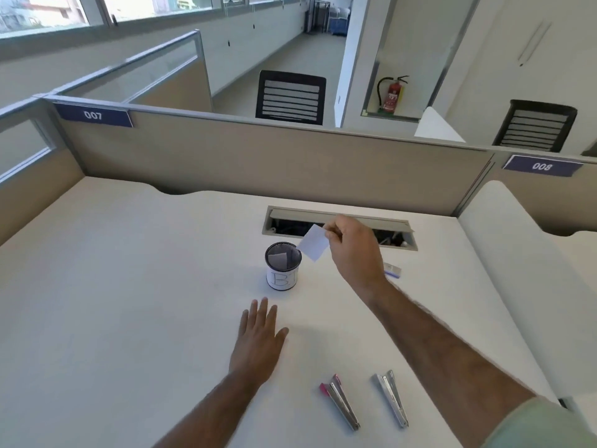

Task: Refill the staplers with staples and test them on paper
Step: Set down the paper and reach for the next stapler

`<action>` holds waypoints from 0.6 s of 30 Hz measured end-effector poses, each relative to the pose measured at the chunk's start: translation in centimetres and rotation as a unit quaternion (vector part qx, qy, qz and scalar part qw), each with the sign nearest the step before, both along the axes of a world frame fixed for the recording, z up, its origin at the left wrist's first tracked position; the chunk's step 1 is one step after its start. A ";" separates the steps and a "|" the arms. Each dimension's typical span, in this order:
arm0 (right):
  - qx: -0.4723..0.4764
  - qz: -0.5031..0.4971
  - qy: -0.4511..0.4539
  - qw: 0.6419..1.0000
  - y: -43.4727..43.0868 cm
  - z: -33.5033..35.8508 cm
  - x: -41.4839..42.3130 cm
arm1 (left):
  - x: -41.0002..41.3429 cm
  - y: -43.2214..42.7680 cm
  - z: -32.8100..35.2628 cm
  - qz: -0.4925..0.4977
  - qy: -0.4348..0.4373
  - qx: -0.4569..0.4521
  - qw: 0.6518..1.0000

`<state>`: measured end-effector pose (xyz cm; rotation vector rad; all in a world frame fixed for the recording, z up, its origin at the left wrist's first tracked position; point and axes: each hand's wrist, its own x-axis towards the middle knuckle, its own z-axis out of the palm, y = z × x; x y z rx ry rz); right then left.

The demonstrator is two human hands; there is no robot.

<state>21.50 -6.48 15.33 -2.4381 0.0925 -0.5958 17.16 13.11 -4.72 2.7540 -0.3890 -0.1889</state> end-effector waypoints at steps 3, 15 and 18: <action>-0.084 0.035 0.009 0.996 1.3 -1.6 2.2 | -0.2 0.5 -2.0 0.002 -0.001 0.033 0.999; -0.278 0.070 0.094 0.953 4.3 -6.8 9.0 | -0.3 0.5 -3.0 -0.004 -0.020 0.051 0.999; -0.309 0.083 0.098 0.942 4.8 -7.6 9.6 | -0.2 0.5 -3.2 -0.007 -0.018 0.062 0.998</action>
